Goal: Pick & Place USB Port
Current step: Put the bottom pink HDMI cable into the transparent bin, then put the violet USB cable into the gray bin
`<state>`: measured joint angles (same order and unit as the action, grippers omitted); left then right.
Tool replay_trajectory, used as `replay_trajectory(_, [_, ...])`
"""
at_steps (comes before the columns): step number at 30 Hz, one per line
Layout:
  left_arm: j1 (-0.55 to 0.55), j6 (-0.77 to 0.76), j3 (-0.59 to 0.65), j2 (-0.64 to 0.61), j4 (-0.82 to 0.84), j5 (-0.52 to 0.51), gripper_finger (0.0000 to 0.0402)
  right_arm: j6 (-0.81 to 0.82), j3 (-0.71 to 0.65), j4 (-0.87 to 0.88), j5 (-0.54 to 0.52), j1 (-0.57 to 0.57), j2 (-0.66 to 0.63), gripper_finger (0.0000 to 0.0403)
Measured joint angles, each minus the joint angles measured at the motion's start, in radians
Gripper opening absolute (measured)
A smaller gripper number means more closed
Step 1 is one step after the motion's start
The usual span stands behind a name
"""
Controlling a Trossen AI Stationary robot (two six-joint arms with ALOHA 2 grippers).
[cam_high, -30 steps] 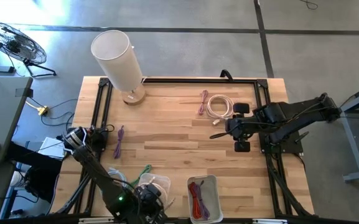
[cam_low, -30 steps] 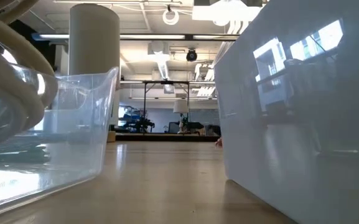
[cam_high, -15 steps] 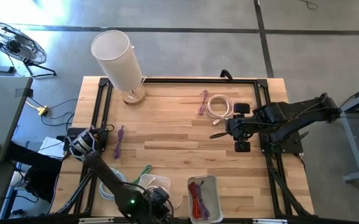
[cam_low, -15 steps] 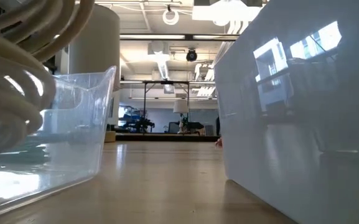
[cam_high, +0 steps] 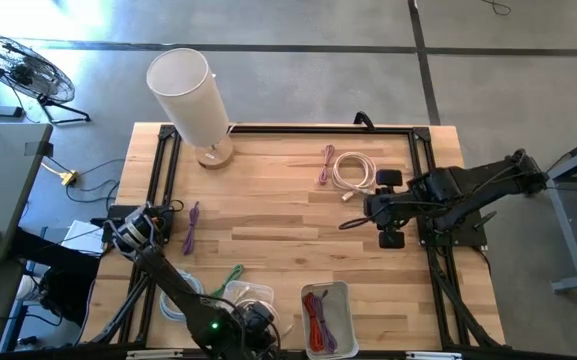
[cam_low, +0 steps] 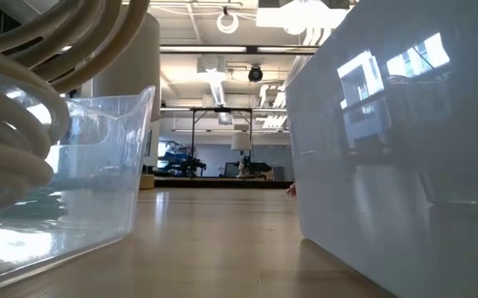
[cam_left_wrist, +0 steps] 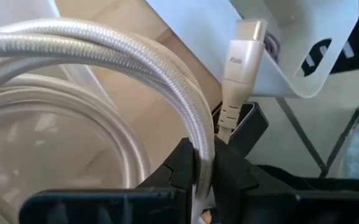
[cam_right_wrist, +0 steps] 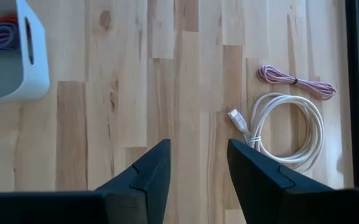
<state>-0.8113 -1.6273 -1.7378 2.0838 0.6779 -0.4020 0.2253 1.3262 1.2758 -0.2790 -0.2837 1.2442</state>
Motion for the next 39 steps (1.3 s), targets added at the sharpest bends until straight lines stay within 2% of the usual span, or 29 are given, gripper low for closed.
replay_trajectory(10, [0.000,0.026,0.001,-0.017,-0.007,0.052,0.0123,0.002,0.000,0.002,-0.002,-0.045,0.000,0.0149])
replay_trajectory(17, [0.000,0.026,0.001,-0.077,0.089,0.055,0.0169,0.008,0.000,0.008,-0.002,-0.054,0.000,0.0149])
replay_trajectory(26, [0.000,0.025,0.000,-0.221,0.258,-0.013,0.0156,0.032,0.000,0.050,-0.003,-0.067,0.000,0.0149])
replay_trajectory(34, [0.041,0.024,0.000,-0.345,0.590,-0.053,0.0123,0.044,0.000,0.085,-0.003,-0.104,-0.002,0.0149])
replay_trajectory(39, [0.093,0.006,0.000,-0.393,0.827,-0.025,0.0109,0.047,0.000,0.110,-0.002,-0.131,-0.013,0.0149])
